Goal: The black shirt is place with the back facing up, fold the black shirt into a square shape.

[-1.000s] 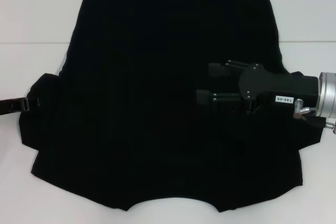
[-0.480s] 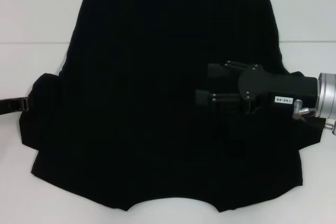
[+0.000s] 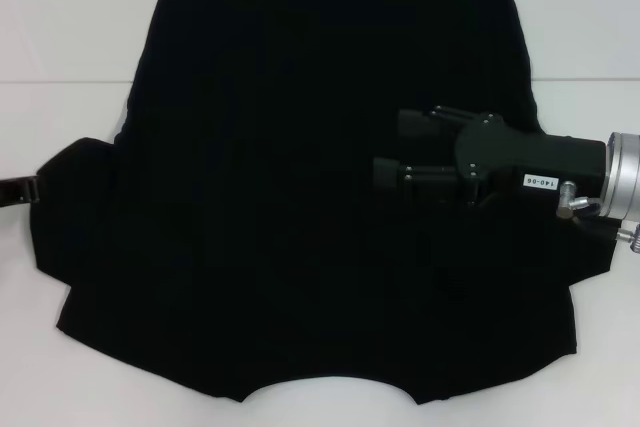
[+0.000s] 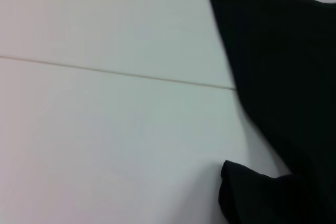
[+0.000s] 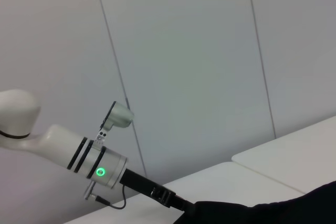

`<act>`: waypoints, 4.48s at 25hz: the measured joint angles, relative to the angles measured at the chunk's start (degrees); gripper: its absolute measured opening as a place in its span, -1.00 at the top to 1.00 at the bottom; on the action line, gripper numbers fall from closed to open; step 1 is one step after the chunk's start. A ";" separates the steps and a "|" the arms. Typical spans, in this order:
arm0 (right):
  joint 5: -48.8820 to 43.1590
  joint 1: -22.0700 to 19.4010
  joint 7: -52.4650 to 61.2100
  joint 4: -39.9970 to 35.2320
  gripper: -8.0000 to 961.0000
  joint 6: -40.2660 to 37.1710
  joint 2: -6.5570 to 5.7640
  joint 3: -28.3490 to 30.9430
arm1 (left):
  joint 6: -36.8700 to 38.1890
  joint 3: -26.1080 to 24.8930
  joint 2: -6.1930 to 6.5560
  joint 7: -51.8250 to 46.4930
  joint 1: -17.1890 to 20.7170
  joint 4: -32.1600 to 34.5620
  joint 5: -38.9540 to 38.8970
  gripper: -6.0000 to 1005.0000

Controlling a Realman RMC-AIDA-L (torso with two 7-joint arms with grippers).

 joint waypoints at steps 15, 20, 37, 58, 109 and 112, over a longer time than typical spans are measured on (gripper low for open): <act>1.75 0.16 -0.75 2.86 -0.96 1.73 0.00 -0.03 | -0.85 -2.18 -0.13 -0.14 1.68 1.33 -0.28 0.97; 1.76 0.32 -0.75 2.86 -0.96 1.75 0.05 0.00 | -0.97 -2.81 -0.32 -0.15 2.14 1.76 -0.28 0.97; 1.76 0.37 -0.40 2.83 -0.96 1.32 0.09 -0.09 | -1.13 -3.06 0.41 1.75 -0.33 1.92 -0.24 0.97; 1.84 0.40 -0.15 3.05 -0.96 1.62 0.09 0.00 | 1.04 -2.36 0.27 2.33 -1.66 2.38 -0.28 0.97; 2.48 -0.47 -0.66 3.01 -0.96 1.39 0.09 0.00 | 16.30 11.15 -2.44 4.65 -4.82 4.71 -10.19 0.89; 2.63 -0.47 -0.66 2.94 -0.96 1.34 0.04 0.00 | 17.52 11.20 -2.46 4.90 -5.06 4.77 -10.19 0.86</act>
